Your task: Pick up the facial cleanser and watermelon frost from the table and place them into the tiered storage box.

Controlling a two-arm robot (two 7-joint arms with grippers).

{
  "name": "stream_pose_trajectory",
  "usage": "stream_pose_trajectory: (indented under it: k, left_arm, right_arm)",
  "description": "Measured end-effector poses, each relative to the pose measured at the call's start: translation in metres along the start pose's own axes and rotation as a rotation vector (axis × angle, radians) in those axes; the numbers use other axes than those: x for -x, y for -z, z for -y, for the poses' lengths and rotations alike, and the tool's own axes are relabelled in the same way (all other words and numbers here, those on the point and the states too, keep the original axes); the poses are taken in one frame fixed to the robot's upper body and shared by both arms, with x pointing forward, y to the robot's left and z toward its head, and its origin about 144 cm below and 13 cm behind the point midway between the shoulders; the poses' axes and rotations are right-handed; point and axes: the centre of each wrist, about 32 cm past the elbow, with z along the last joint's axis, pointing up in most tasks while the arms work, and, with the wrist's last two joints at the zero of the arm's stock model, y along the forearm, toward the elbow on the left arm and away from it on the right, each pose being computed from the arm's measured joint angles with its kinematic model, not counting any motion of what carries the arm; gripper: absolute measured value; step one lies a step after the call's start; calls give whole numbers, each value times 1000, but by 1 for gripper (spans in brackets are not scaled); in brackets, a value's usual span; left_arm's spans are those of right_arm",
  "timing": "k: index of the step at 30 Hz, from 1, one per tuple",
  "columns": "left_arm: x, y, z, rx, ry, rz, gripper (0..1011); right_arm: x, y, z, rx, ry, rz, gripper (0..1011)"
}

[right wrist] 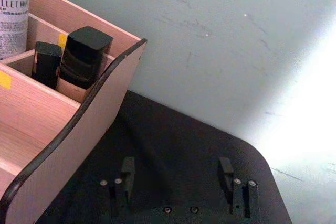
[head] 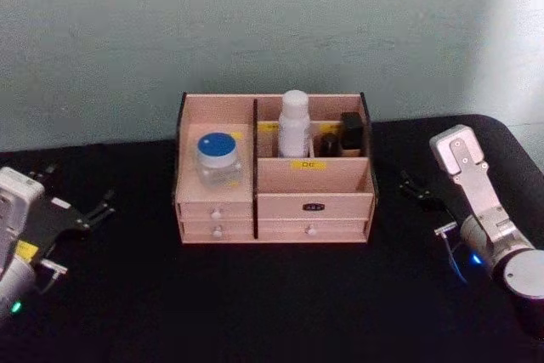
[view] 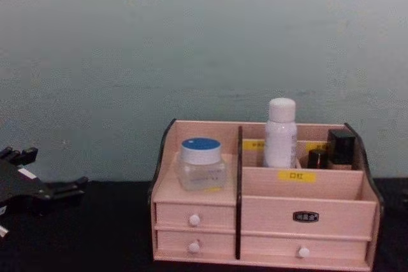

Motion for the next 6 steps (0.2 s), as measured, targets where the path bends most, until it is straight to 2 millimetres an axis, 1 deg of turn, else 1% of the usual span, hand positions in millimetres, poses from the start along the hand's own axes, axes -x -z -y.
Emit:
stream_pose_trajectory:
  k: [6]
  left_arm:
    - [0,0,0,0,0,0,1001]
  right_arm:
    - [0,0,0,0,0,0,1002]
